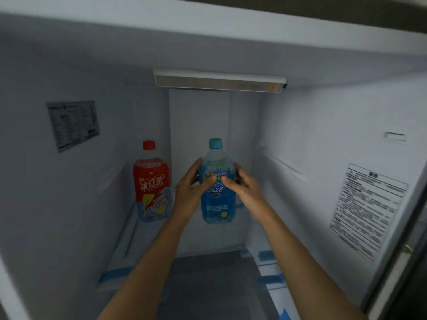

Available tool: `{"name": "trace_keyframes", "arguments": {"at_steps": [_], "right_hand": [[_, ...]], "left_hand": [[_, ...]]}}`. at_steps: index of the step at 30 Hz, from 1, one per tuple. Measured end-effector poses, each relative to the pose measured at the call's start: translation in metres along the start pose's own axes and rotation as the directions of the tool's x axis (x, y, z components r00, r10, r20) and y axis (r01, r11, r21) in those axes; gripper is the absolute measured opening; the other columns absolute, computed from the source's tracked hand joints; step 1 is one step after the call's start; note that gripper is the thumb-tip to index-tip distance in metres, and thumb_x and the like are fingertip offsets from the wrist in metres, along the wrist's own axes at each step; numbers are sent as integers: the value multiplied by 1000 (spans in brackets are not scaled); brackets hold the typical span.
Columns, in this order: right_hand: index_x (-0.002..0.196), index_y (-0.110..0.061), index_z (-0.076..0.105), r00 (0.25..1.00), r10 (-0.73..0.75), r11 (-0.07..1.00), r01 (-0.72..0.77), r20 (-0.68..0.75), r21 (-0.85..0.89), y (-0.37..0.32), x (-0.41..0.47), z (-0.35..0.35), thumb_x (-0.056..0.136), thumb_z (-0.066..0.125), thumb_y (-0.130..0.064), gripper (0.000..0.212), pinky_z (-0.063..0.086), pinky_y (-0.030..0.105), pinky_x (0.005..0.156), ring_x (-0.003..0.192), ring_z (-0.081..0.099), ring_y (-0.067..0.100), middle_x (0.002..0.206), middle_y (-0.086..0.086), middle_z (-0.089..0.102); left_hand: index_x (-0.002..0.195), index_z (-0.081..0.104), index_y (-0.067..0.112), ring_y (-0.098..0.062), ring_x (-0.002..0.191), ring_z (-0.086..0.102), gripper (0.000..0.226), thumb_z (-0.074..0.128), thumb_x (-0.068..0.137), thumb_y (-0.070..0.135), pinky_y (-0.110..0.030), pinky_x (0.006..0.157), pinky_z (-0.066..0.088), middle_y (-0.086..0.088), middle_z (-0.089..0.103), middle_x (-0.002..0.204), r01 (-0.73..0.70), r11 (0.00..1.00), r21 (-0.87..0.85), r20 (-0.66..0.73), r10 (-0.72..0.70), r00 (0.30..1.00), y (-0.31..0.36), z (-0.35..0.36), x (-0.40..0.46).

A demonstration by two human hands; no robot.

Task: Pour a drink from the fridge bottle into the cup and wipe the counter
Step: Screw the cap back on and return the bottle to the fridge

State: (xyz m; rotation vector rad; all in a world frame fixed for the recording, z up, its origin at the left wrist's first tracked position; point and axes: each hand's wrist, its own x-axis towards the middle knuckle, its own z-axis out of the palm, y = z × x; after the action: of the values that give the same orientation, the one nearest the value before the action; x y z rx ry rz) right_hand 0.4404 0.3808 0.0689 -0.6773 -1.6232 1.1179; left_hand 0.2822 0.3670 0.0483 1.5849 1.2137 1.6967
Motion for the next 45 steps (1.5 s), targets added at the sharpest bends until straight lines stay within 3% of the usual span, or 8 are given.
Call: {"name": "trace_keyframes", "arguments": {"at_steps": [6, 12, 21, 25, 28, 34, 39, 45], "right_hand": [[118, -25, 54, 999, 28, 1000, -28, 36, 4, 15, 10, -6, 92, 61, -12, 30, 51, 15, 75, 95, 67, 3, 110, -5, 68], [109, -32, 55, 998, 37, 999, -37, 43, 16, 26, 15, -9, 92, 59, -10, 29, 51, 14, 73, 90, 67, -1, 105, -9, 67], [122, -29, 51, 997, 50, 998, -52, 53, 34, 38, 19, -13, 93, 59, -15, 33, 51, 14, 74, 96, 66, 1, 111, -9, 67], [130, -27, 49, 997, 69, 997, -69, 43, 15, 43, 19, -12, 93, 60, -21, 40, 52, 16, 76, 104, 64, 4, 119, -7, 65], [136, -22, 46, 993, 111, 994, -111, 50, -5, 42, 20, -12, 93, 60, -27, 45, 52, 16, 77, 109, 63, 9, 123, -2, 64], [150, -19, 26, 975, 187, 955, -209, -119, -210, 32, -1, -12, 89, 56, -53, 76, 34, 23, 97, 137, 36, 16, 152, -2, 33], [147, -15, 34, 977, 110, 858, -186, -182, -479, 20, -39, -10, 97, 46, -46, 60, 31, 36, 111, 138, 35, 19, 151, 2, 36], [128, -7, 55, 987, -51, 706, -71, -151, -705, 7, -103, 1, 101, 43, -27, 36, 40, 29, 90, 117, 54, 26, 128, 11, 58]], "left_hand": [[139, 49, 22, -13, 116, 60, 64, 75, 80, 28, -43, 100, 48, 3, 63, 127, 21, 1000, 13, -14, -21, 1000, -19, 4, 11], [131, 47, 34, 15, 102, 57, 58, 73, 81, 19, -11, 86, 48, 19, 60, 118, 28, 999, 17, -50, -27, 998, -27, 8, 14], [141, 42, 24, 13, 100, 52, 64, 71, 84, 18, -5, 72, 47, 19, 56, 115, 38, 999, 34, -68, -35, 997, -26, 13, 12], [130, 41, 38, 26, 88, 52, 54, 68, 87, 19, -3, 71, 45, 30, 53, 106, 57, 994, 97, -52, -52, 997, -24, 14, 10], [130, 39, 44, 14, 103, 52, 55, 68, 87, 25, -11, 83, 47, 23, 54, 118, 74, 988, 136, -30, -71, 997, -16, 13, 7], [148, 28, 17, -14, 131, 38, 67, 58, 92, 37, -26, 103, 35, -4, 35, 150, 123, 947, 295, -72, -106, 992, 7, 6, -15], [142, 40, 7, -23, 129, 43, 52, 53, 97, 29, -24, 99, 33, -13, 44, 143, 30, 795, 605, -60, 8, 998, 24, -1, -57], [134, 49, 10, -31, 119, 51, 42, 52, 96, 29, -41, 85, 48, -10, 52, 135, 44, 607, 794, -66, 14, 998, 48, -12, -126]]}}
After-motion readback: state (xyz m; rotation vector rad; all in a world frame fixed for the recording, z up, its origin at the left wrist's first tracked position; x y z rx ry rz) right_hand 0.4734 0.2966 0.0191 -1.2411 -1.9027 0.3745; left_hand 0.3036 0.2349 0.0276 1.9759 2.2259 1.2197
